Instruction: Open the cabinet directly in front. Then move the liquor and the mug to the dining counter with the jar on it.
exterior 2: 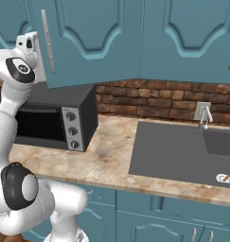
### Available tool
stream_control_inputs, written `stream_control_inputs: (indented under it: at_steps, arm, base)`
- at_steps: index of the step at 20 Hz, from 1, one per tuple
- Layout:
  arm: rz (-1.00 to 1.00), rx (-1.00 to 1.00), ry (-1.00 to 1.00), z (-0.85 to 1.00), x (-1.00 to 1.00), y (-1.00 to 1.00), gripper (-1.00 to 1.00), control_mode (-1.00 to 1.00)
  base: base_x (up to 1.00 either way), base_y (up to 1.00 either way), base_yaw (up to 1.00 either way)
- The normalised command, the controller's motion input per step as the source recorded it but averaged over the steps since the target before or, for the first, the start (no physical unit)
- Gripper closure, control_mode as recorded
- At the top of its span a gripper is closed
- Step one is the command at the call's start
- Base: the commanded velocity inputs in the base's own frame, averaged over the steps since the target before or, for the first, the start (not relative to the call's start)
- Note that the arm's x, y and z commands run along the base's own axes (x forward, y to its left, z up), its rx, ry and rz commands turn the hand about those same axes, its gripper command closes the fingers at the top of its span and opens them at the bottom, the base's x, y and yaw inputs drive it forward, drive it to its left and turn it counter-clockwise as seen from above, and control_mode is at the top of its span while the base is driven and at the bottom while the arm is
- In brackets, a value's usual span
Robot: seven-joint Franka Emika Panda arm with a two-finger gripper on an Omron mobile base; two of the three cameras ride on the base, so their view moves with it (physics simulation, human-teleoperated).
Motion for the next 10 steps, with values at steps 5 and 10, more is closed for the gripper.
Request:
stream_control_inputs:
  at_steps: [5,10]
  arm:
    - [-0.23,0.00,0.00,0.00,-0.61,-0.57,-1.00,-1.00]
    - [-0.37,0.00,0.00,0.00,-1.00,-0.76,-1.00,-1.00]
  base:
    - [0.00,0.00,0.00]
    - [0.00,0.00,0.00]
